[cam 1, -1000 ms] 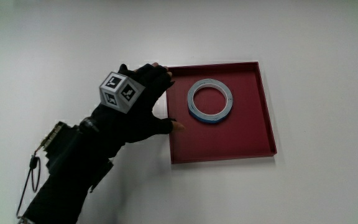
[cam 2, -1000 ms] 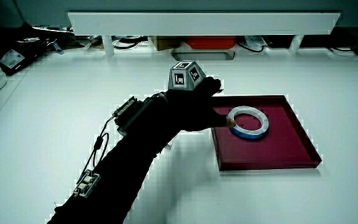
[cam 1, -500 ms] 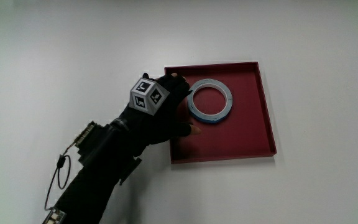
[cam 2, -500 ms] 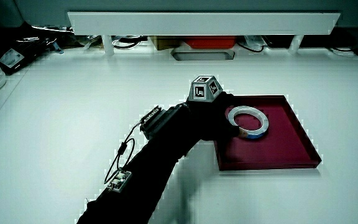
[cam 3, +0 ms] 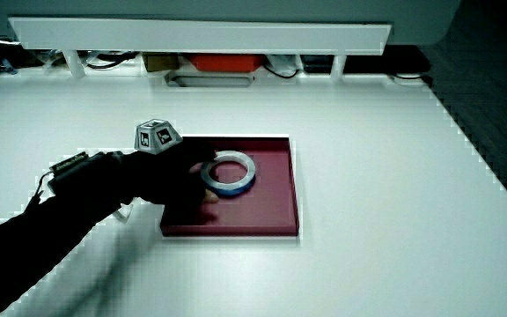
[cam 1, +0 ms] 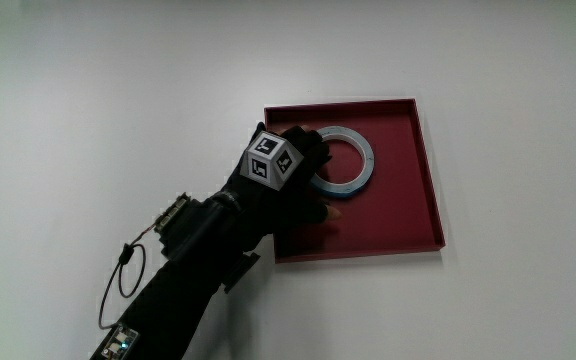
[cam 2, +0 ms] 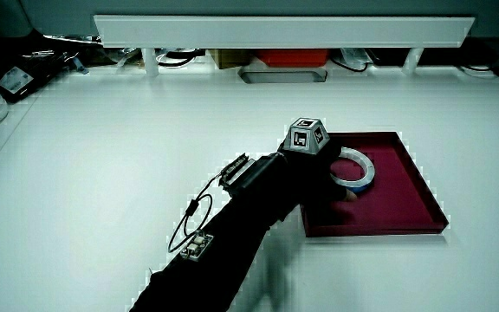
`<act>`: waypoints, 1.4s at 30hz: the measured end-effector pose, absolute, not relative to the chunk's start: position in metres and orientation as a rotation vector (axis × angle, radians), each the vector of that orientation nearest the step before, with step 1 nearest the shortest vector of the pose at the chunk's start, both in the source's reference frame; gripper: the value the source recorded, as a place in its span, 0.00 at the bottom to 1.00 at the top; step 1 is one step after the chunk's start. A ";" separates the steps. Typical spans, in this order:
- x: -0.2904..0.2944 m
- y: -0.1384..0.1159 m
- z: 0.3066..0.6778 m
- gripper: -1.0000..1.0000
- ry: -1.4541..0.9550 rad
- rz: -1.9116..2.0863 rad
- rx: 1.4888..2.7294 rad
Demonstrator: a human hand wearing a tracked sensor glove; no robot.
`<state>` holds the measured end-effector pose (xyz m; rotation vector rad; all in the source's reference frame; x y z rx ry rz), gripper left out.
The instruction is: Pick blue tape
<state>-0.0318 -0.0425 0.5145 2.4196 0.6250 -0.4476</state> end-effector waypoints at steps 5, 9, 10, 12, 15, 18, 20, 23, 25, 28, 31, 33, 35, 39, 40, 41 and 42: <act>-0.021 -0.038 0.513 0.50 0.665 -0.379 2.423; -0.017 -0.036 0.517 0.50 0.677 -0.360 2.421; -0.017 -0.036 0.521 0.50 0.671 -0.365 2.411; -0.015 -0.036 0.519 0.50 0.671 -0.349 2.406; -0.013 -0.036 0.522 0.53 0.682 -0.354 2.413; -0.010 -0.036 0.522 0.61 0.700 -0.338 2.413; -0.008 -0.037 0.521 0.66 0.700 -0.332 2.411; -0.007 -0.035 0.518 0.74 0.713 -0.361 2.435; -0.006 -0.032 0.512 0.79 0.752 -0.357 2.466; -0.006 -0.030 0.513 0.87 0.777 -0.383 2.489; -0.007 -0.028 0.513 0.95 0.792 -0.402 2.503; -0.008 -0.027 0.511 1.00 0.801 -0.422 2.511; -0.008 -0.027 0.509 1.00 0.801 -0.428 2.520; -0.008 -0.026 0.510 1.00 0.820 -0.441 2.526; -0.008 -0.026 0.510 1.00 0.817 -0.439 2.525; -0.008 -0.025 0.510 1.00 0.818 -0.446 2.522; -0.008 -0.025 0.507 1.00 0.820 -0.442 2.528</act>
